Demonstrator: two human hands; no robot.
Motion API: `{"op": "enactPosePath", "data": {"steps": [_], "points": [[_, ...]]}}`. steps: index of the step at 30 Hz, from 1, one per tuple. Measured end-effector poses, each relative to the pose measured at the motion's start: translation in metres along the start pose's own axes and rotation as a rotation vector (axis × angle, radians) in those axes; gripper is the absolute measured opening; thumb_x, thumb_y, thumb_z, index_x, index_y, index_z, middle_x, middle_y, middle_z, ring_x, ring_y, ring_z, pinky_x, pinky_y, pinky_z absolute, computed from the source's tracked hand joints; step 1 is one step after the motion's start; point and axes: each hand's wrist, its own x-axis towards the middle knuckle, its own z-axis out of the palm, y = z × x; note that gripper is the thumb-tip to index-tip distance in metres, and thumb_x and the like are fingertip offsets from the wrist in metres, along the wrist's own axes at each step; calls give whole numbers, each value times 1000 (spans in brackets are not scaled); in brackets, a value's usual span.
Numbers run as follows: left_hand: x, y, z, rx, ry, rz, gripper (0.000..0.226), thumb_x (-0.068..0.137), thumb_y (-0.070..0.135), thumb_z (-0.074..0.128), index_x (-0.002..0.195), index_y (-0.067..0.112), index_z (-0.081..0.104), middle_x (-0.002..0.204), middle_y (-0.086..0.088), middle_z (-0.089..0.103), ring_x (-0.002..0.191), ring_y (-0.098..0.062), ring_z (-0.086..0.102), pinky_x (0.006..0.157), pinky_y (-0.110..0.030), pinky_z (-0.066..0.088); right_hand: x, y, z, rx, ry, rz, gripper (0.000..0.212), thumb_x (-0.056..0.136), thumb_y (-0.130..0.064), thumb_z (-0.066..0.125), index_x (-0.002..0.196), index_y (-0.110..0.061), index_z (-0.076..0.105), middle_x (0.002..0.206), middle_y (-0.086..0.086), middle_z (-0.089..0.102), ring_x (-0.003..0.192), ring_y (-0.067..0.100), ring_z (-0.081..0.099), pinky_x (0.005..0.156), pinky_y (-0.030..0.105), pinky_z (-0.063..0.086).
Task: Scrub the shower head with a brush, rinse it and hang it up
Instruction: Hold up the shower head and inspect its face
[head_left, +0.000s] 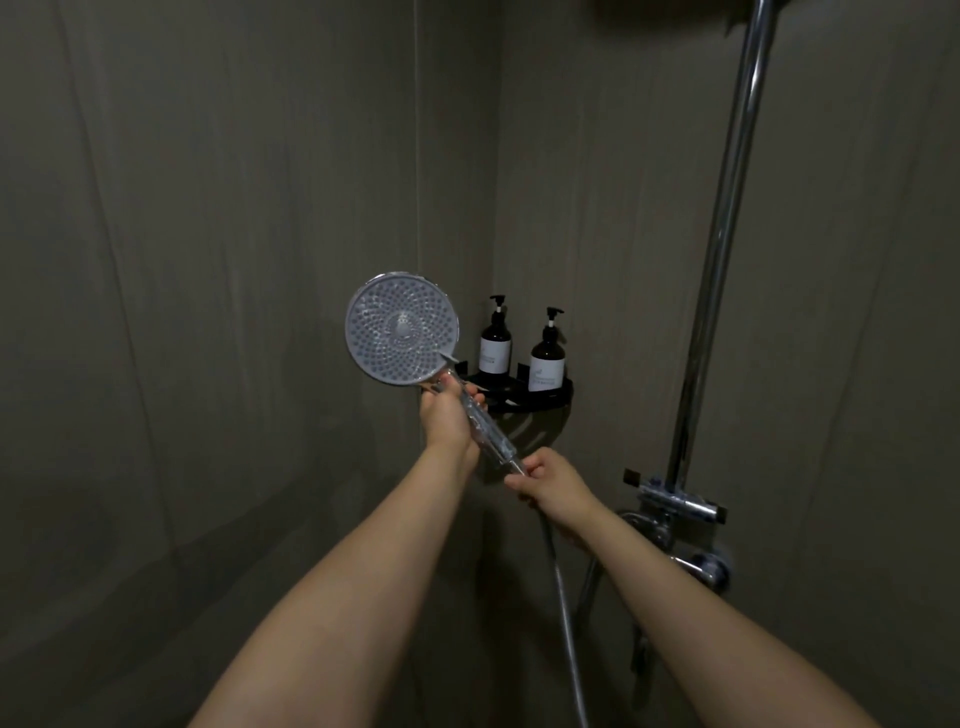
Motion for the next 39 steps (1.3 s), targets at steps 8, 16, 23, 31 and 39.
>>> {"op": "enactPosePath", "data": {"steps": [8,16,23,31,39], "points": [[3,-7,4,30,-34,-9,14,98,17,40,85,19,46,72,-2,50,62,-14,48,63,-27,43,-3,-4,-10,178,-133,85,16,97,-9,41,87,-10,54,76,2,65,63,8,54,47,13,41],[2,-9,10,36,-53,-9,15,98,16,40,85,19,47,73,-3,50,63,-14,49,63,-26,43,-4,-2,-12,284,-68,117,25,99,-14,37,83,-12,57,78,5,63,66,10,54,45,13,40],[2,-8,9,78,-55,-10,14,98,17,41,86,21,48,76,-3,52,67,-14,50,64,-27,43,-2,0,-7,336,-83,135,28,99,-16,39,82,-11,60,68,2,69,63,9,53,59,20,40],[3,-6,4,71,-56,-14,12,98,19,41,88,21,48,77,-2,51,67,-14,50,65,-27,44,-4,-2,-1,295,-49,106,27,99,-12,36,88,-9,61,75,3,67,72,13,56,64,21,43],[6,-7,3,22,-41,-24,13,97,17,41,85,19,45,73,-3,49,63,-13,48,63,-25,43,-4,-2,1,273,-57,94,22,98,-15,43,89,-8,61,85,10,64,76,16,57,74,25,45]]}}
